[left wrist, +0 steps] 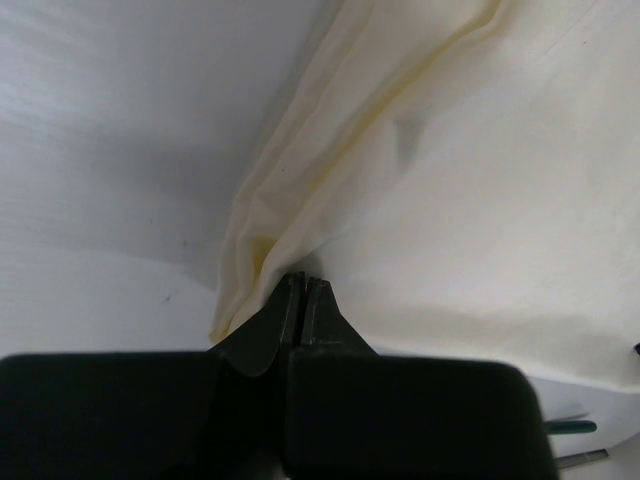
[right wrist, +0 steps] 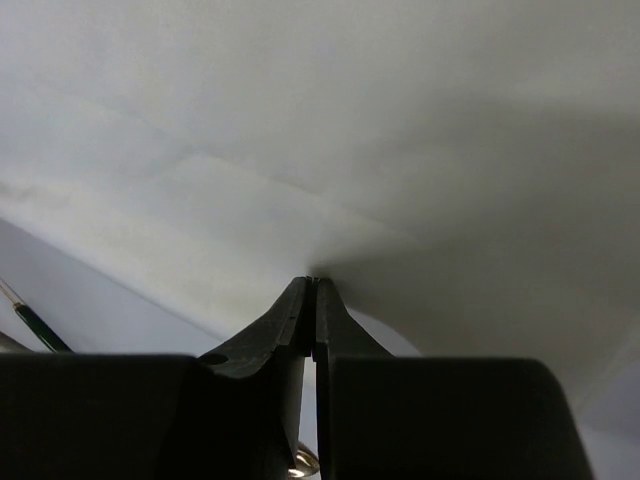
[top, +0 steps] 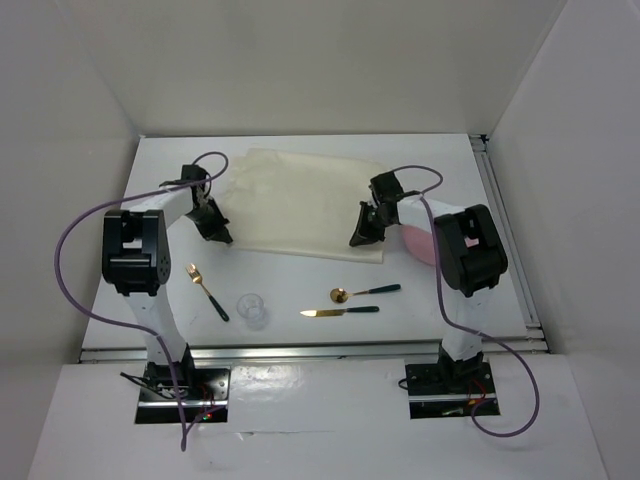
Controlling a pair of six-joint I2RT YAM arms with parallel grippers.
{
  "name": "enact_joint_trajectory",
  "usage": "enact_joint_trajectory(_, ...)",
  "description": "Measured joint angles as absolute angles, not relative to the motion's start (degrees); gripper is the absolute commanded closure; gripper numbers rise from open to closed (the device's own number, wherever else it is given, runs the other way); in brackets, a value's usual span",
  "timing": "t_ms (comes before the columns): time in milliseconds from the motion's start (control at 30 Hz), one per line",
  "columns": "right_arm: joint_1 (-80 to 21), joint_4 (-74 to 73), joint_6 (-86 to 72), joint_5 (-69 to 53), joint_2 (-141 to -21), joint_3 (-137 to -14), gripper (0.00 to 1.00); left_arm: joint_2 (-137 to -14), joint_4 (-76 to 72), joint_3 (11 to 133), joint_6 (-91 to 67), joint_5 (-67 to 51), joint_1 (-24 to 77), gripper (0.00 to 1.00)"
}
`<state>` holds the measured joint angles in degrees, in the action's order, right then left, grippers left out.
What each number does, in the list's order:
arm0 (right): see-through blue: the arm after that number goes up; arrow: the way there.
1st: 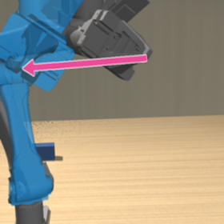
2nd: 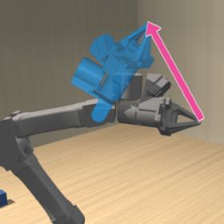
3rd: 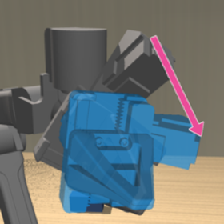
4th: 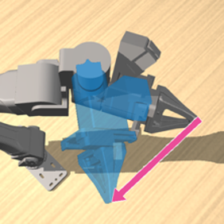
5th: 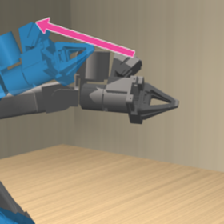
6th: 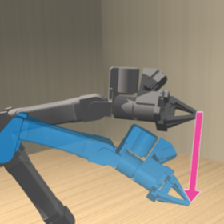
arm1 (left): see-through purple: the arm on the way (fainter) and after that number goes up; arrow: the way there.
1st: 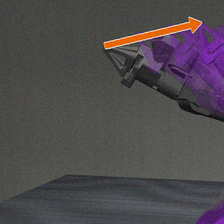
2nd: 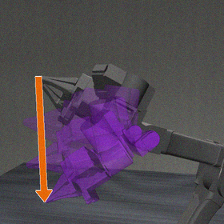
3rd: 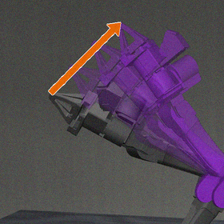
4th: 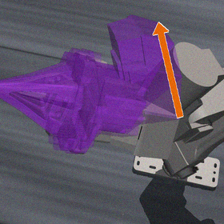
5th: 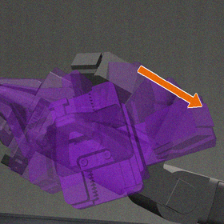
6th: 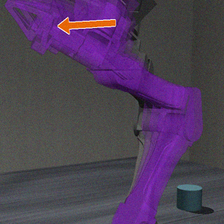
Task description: Set the dinner table for one person
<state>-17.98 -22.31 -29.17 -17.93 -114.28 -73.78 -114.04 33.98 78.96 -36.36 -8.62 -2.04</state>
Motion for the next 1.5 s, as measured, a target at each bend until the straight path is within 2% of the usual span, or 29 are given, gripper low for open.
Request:
enact_joint_trajectory(333, -18.6, -22.4, -29.0, -16.4, -105.6, -62.8, 0.93, -103.5, 36.9, 65.4, -36.6, -9.0, -0.9, 1.00)
enact_joint_trajectory(400, -18.6, -23.9, -28.8, -15.4, -105.1, -62.9, 0.90, -102.5, 38.9, 66.3, -36.6, -7.8, -0.6, 0.96)
enact_joint_trajectory(433, -18.6, -24.8, -28.8, -15.0, -105.0, -63.5, 0.89, -102.3, 40.0, 67.6, -36.6, -7.1, -0.4, 0.88)
enact_joint_trajectory(567, -18.6, -28.2, -28.4, -12.9, -105.0, -69.3, 0.79, -102.2, 43.1, 77.6, -36.1, -4.4, 0.3, 0.75)
enact_joint_trajectory(600, -18.6, -28.8, -28.4, -12.1, -105.0, -71.7, 0.76, -102.3, 43.5, 81.0, -35.8, -4.0, 0.3, 0.74)
enact_joint_trajectory(633, -18.6, -28.9, -28.4, -11.1, -105.0, -74.0, 0.66, -102.7, 43.5, 84.7, -35.7, -3.6, 0.3, 0.74)
enact_joint_trajectory(700, -18.1, -29.0, -28.5, -9.7, -105.0, -78.5, 0.63, -104.7, 44.3, 93.1, -35.3, -2.8, 0.3, 0.74)
enact_joint_trajectory(733, -17.8, -29.1, -28.4, -9.4, -105.1, -80.7, 0.56, -106.5, 44.8, 97.4, -34.9, -2.4, 0.4, 0.74)
enact_joint_trajectory(767, -17.3, -29.1, -28.6, -9.1, -105.2, -82.7, 0.53, -108.8, 45.0, 101.8, -34.7, -2.0, 0.5, 0.74)
enact_joint_trajectory(800, -16.5, -29.1, -28.7, -8.8, -105.5, -84.4, 0.51, -111.7, 45.2, 106.3, -34.4, -1.6, 0.5, 0.70)
enact_joint_trajectory(900, -13.1, -29.1, -28.9, -8.1, -107.4, -88.8, 0.50, -119.7, 45.6, 114.9, -34.0, -0.8, 0.6, 0.61)
enact_joint_trajectory(933, -11.8, -29.1, -28.9, -7.8, -108.6, -90.1, 0.50, -122.2, 46.0, 116.8, -33.7, -0.7, 0.6, 0.53)
enact_joint_trajectory(1067, -8.0, -29.4, -29.1, -7.0, -115.5, -95.9, 0.49, -130.6, 47.9, 121.3, -33.1, -0.8, 0.8, 0.44)
enact_joint_trajectory(1133, -6.8, -29.8, -29.3, -6.5, -119.4, -98.8, 0.40, -133.5, 48.6, 123.3, -33.1, -0.9, 1.0, 0.40)
enact_joint_trajectory(1500, -5.4, -32.3, -29.3, -6.5, -133.9, -110.6, 0.37, -140.1, 46.7, 130.1, -32.7, -3.3, 1.3, 0.38)
